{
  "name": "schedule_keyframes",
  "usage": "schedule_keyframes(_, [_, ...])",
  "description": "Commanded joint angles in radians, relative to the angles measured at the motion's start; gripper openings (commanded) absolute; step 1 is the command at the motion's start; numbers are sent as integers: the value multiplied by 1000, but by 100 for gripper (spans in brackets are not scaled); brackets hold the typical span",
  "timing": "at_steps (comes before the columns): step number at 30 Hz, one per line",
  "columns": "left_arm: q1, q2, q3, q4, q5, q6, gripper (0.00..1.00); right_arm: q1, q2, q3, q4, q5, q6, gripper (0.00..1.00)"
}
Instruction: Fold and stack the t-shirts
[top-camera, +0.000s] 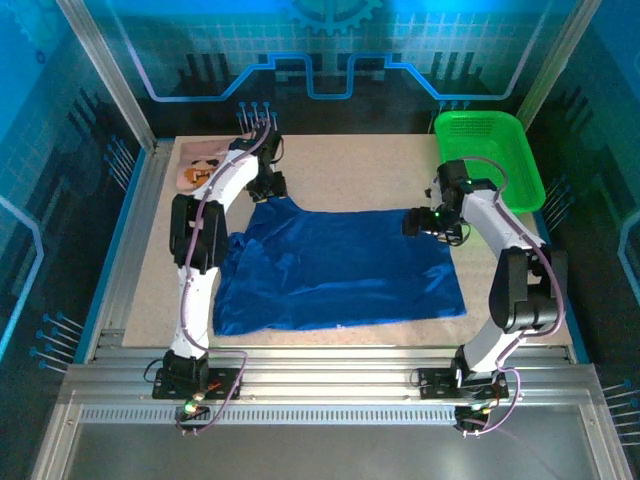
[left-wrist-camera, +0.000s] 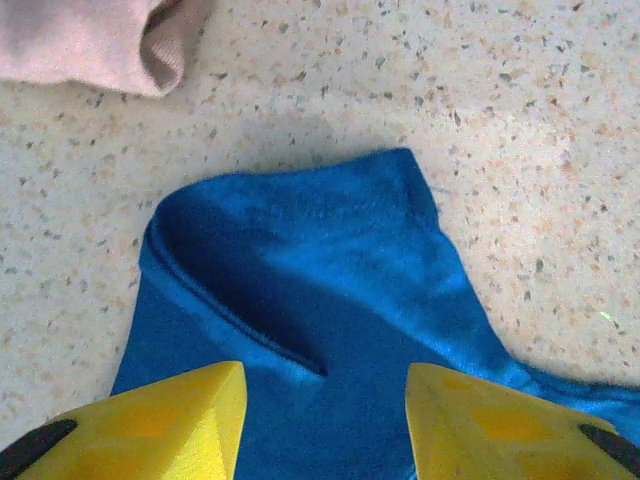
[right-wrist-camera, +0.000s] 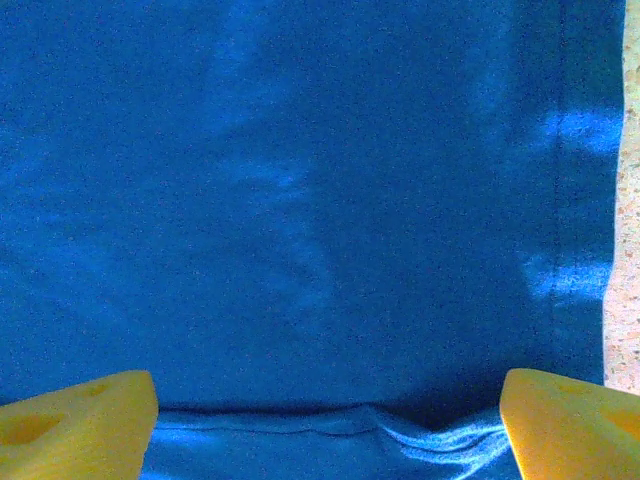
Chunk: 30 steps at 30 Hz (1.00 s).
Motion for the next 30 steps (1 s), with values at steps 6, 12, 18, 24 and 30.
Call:
schedule_keyframes(6, [-14, 112, 137, -134, -87, 57, 44, -37, 80, 57, 2, -39, -12, 89])
schedule_keyframes(12, [-23, 118, 104, -137, -114, 59, 43, -40, 108, 75, -2, -48, -22, 88])
schedule_keyframes(18, [-36, 138, 101, -119, -112, 49, 43, -47, 112, 78, -2, -54, -33, 88])
schedule_keyframes(24, [-50, 165, 108, -153, -122, 57, 43, -55, 114, 76, 3, -52, -35, 88])
schedule_keyframes(30, [-50, 152, 65, -147, -149, 62, 36, -60, 141, 120, -3, -47, -37, 88])
